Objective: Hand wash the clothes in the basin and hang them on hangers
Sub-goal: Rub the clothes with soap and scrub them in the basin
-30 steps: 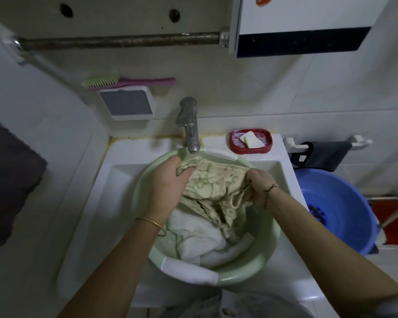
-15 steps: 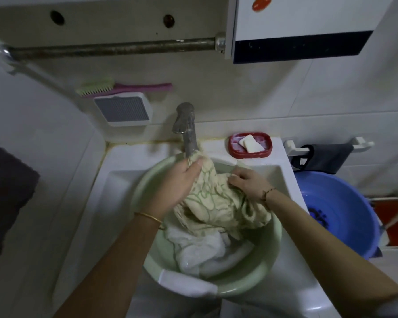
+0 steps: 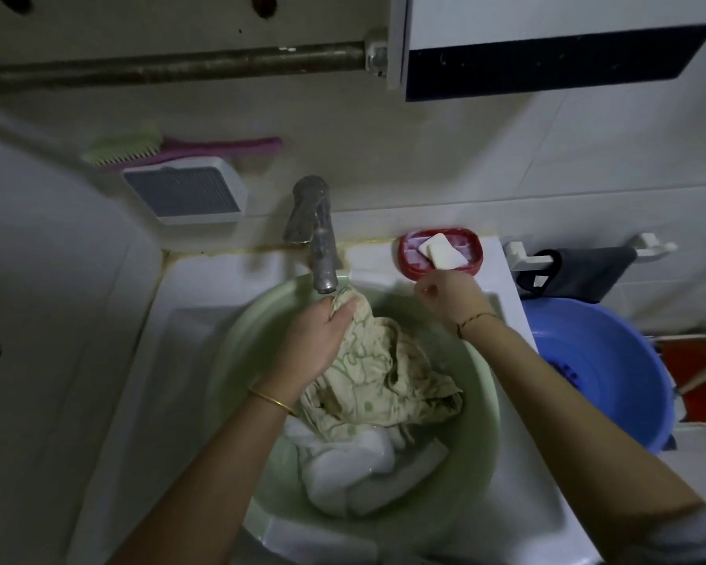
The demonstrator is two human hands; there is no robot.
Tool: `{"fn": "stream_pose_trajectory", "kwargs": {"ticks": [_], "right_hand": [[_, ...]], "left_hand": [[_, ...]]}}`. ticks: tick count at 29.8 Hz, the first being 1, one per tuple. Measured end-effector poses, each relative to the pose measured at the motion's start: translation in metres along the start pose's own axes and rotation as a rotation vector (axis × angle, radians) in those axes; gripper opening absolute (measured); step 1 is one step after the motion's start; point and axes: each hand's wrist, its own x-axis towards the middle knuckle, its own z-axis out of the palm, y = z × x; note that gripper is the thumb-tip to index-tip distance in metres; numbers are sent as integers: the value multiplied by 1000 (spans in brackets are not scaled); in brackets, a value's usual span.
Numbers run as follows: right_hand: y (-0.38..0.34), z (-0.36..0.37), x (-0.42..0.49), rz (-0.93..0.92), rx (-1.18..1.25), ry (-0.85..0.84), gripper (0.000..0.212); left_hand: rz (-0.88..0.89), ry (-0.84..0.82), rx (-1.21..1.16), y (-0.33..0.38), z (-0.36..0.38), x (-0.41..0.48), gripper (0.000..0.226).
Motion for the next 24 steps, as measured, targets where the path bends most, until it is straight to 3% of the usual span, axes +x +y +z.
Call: {"fn": "stream_pose_trajectory", "kwargs": {"ticks": [6, 9, 12, 18, 24], "right_hand": [[13, -8, 53, 152, -78, 224, 34], [19, 0, 65, 273, -146, 197, 42], [22, 3, 72, 304, -193, 196, 40], [16, 1, 82, 361, -211, 157, 58], [6, 1, 84, 344, -167, 159, 42]], "left_hand": [[11, -14, 37, -3, 3, 9, 29], [13, -32, 30, -5, 6, 12, 28], [4, -55, 2, -7, 8, 14, 30], [2, -69, 5, -8, 6, 15, 31], [-13, -75, -9, -9, 5, 13, 30]]}}
